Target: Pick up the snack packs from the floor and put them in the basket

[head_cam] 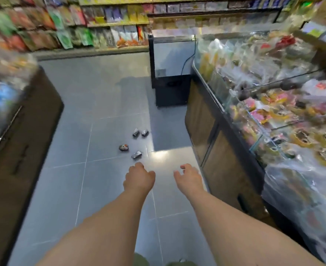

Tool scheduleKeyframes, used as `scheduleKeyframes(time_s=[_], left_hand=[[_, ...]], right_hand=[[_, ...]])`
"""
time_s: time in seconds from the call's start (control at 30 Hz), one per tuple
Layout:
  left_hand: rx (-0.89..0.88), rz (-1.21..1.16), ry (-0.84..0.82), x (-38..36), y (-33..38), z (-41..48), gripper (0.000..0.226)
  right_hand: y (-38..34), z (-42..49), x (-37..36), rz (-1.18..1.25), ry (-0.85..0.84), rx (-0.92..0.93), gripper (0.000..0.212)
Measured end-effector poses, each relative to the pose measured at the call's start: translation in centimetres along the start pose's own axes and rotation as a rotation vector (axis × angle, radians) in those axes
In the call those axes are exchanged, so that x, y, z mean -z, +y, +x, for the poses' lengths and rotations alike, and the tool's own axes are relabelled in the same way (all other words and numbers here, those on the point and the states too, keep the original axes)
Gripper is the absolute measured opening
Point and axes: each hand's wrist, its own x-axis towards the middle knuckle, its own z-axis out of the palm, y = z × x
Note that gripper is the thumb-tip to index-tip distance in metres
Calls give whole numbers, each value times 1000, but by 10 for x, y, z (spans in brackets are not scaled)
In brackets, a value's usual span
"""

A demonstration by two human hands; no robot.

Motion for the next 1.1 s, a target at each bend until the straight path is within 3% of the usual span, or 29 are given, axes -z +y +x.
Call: scheduleKeyframes(time_s=[0.47, 0.77, 1.1], left_hand=[[114, -85, 73, 89, -46, 183, 43], [57, 57, 17, 178, -86, 319, 48], [68, 77, -125, 191, -81, 444, 50]], right_hand=[[-156, 121, -93, -52, -105, 55, 53], [-267, 191, -168, 5, -90, -21, 54], [-324, 289, -208, 16, -95, -139, 53]])
